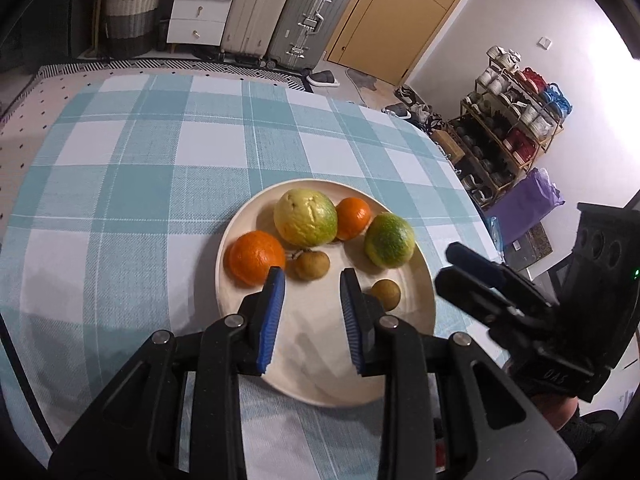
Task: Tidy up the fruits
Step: 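Carry both brown fruits onto the cream plate and open both tools, then withdraw both tools from the plate toward the tomatoes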
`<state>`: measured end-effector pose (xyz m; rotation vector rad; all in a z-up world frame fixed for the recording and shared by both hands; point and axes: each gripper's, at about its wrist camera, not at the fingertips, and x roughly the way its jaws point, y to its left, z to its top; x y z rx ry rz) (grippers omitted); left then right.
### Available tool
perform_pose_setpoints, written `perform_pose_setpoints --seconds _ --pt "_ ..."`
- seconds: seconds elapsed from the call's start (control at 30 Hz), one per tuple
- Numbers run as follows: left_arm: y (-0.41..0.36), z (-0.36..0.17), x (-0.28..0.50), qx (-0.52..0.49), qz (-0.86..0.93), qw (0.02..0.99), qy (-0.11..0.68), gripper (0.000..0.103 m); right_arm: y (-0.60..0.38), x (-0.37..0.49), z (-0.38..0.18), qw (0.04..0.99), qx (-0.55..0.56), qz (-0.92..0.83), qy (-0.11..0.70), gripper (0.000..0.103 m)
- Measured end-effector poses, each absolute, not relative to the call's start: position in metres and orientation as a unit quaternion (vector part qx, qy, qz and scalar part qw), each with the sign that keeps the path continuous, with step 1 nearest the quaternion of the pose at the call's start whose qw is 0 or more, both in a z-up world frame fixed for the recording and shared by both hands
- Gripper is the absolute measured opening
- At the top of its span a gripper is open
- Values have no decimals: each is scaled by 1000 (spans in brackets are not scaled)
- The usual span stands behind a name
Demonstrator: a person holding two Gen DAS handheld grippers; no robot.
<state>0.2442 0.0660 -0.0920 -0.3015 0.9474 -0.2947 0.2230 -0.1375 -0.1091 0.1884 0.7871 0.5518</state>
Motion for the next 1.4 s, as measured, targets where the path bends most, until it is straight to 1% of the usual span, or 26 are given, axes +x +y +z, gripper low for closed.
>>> perform_pose_setpoints --seconds 0.17,0.23,0.27,0.47,0.53,0.63,0.67,0.7,0.8,0.83,0.93,1.0,1.1,1.3,1.4 --pt "60 -83 217 -136 -137 873 449 31 -153 202 -97 890 95 256 366 67" --pt "55 -80 207 -132 -137 874 448 33 -159 193 -92 893 99 253 359 73" --pt "53 -79 202 -130 -137 874 447 34 -162 189 -90 895 100 251 356 74" --pt "36 -76 171 -113 -135 880 442 34 -172 162 -79 902 98 249 339 77" --pt "32 -75 161 -108 -135 880 442 34 -175 151 -75 906 94 248 330 83" --pt "28 -72 148 -103 -135 883 438 35 -179 137 -69 911 88 249 317 86" --pt "27 -71 144 -101 -134 884 436 39 -180 133 -67 912 85 249 314 86" --pt "26 -69 139 -99 -132 886 434 45 -181 130 -65 913 84 249 312 86" --pt "27 -66 131 -102 -129 890 426 56 -182 120 -62 916 83 249 305 90" --pt "27 -65 129 -101 -128 890 425 58 -183 117 -60 916 84 249 303 91" --pt "30 -63 120 -103 -117 892 424 69 -183 108 -58 917 83 251 297 92" --pt "32 -64 115 -106 -110 893 423 84 -184 101 -58 916 84 256 298 92" --pt "32 -65 107 -107 -109 892 425 84 -182 93 -61 913 91 260 302 94" --pt "33 -76 91 -107 -98 888 436 85 -175 77 -70 907 90 266 313 94" --pt "35 -83 83 -110 -90 889 436 85 -174 66 -73 908 90 268 310 97"
